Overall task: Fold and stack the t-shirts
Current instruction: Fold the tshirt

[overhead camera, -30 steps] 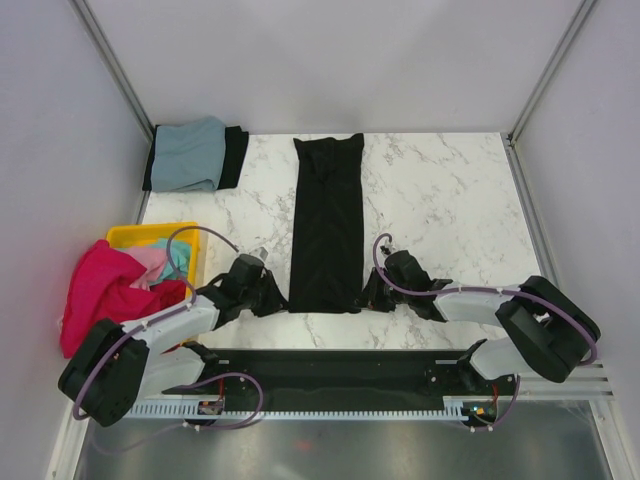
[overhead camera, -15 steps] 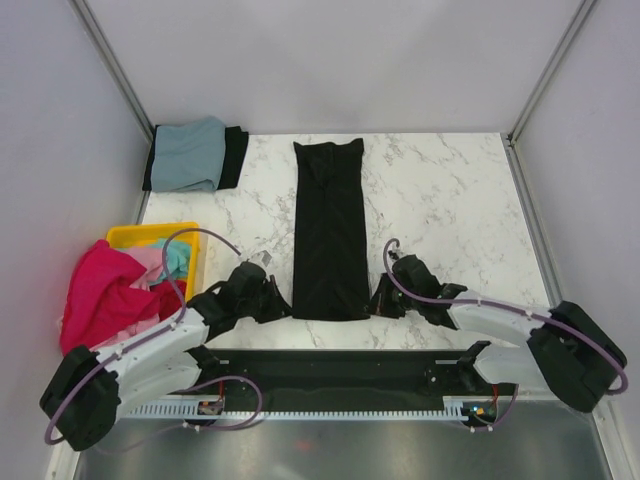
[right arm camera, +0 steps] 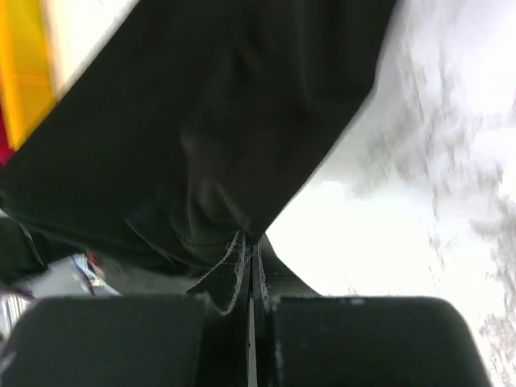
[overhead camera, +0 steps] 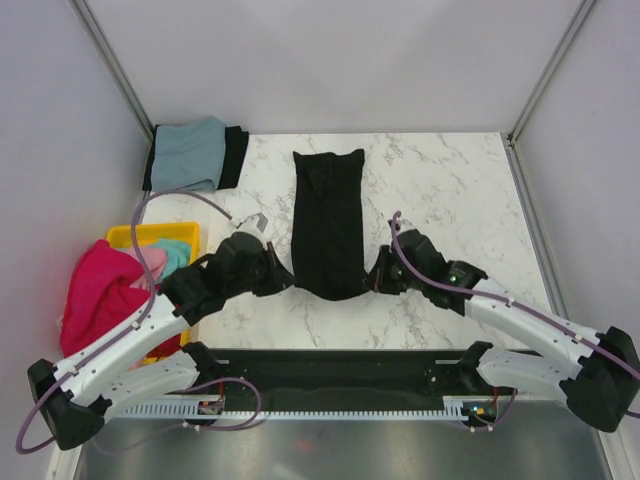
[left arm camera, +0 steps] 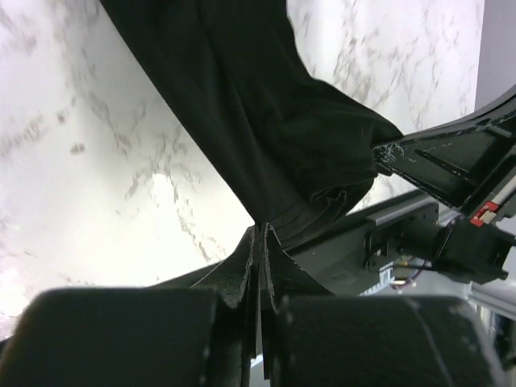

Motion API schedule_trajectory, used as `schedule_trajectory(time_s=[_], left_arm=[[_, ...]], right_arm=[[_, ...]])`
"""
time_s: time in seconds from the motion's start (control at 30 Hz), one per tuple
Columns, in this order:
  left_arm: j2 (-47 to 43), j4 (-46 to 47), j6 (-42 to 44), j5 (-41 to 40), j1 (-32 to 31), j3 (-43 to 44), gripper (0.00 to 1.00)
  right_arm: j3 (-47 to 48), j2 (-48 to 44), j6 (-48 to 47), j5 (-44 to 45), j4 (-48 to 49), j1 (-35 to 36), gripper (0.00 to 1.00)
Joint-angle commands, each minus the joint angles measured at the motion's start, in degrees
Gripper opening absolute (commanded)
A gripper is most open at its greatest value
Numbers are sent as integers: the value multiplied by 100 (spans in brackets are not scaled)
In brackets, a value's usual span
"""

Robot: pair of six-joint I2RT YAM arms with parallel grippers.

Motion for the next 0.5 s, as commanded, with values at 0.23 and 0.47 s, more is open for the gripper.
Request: schedule_trajectory(time_s=[0.23,0.47], left_arm=[[1902,-315,1419,-545,623,2041,2],[3159,28,1973,42,1450,2735,2]], right_arm=[[2422,1751,-1295,745,-582,-739,0],[3046,2683,-1735,428,-415,-1258,0]])
